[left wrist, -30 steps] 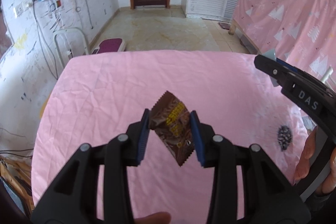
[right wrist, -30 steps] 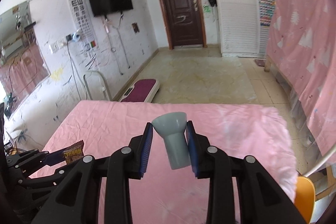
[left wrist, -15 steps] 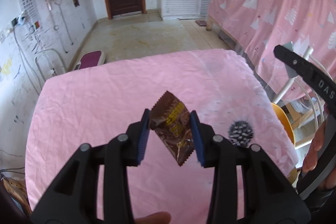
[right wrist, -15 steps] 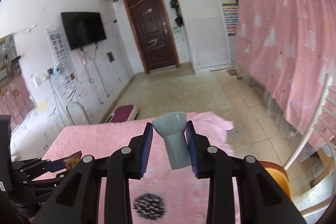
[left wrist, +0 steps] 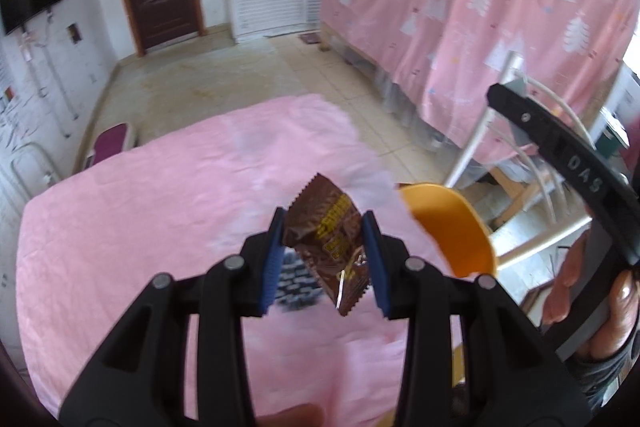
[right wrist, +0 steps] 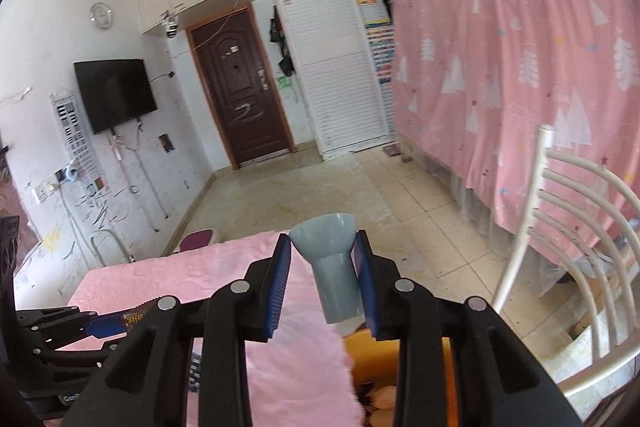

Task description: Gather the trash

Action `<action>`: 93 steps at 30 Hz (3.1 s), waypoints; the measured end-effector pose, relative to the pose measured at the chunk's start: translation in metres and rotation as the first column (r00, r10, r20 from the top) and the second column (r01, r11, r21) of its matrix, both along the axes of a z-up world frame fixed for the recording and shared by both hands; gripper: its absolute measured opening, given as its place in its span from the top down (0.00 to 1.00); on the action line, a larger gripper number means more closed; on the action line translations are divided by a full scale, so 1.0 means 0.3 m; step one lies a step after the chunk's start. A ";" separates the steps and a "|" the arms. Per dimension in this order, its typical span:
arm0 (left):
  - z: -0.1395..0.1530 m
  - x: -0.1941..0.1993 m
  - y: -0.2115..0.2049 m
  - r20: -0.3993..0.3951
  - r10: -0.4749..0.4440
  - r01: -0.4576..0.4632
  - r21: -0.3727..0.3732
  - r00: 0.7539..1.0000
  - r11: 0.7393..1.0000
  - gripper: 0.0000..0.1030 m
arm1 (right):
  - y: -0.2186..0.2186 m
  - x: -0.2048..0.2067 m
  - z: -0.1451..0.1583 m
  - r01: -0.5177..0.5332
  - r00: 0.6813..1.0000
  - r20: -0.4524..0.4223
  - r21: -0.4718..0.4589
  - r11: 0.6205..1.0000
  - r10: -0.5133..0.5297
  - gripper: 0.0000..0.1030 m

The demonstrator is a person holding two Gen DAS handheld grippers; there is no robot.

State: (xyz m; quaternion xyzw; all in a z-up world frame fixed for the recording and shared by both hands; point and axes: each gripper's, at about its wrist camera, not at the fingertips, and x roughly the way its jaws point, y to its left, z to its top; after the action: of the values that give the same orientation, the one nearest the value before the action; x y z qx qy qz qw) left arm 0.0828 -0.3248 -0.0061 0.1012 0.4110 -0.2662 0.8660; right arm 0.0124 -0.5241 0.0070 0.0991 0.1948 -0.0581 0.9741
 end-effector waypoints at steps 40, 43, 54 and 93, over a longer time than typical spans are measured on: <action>-0.018 0.013 -0.188 -0.087 -0.093 0.082 -0.127 0.992 0.988 0.47 | -0.171 -0.009 -0.119 0.084 0.992 -0.099 0.073 0.994 -0.077 0.62; -0.003 0.021 -0.143 -0.075 -0.074 0.063 -0.138 0.994 0.988 0.47 | -0.152 -0.007 -0.117 0.102 0.991 -0.096 0.067 0.993 -0.095 0.48; 0.035 0.052 0.043 -0.044 0.004 -0.011 -0.173 0.999 0.985 0.47 | 0.019 0.049 -0.068 0.023 0.996 -0.083 0.028 0.999 -0.021 0.42; 0.071 0.106 0.762 0.082 0.463 -0.445 -0.174 0.883 0.879 0.35 | 0.734 0.282 -0.027 -0.294 0.950 -0.143 -0.111 0.949 0.278 0.12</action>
State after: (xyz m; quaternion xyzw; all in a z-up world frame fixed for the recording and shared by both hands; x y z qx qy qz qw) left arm 0.1146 -0.0961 0.0153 -0.0475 0.3488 -0.0792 0.9326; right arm 0.0970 -0.3039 -0.0010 0.0019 0.2637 0.0652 0.9624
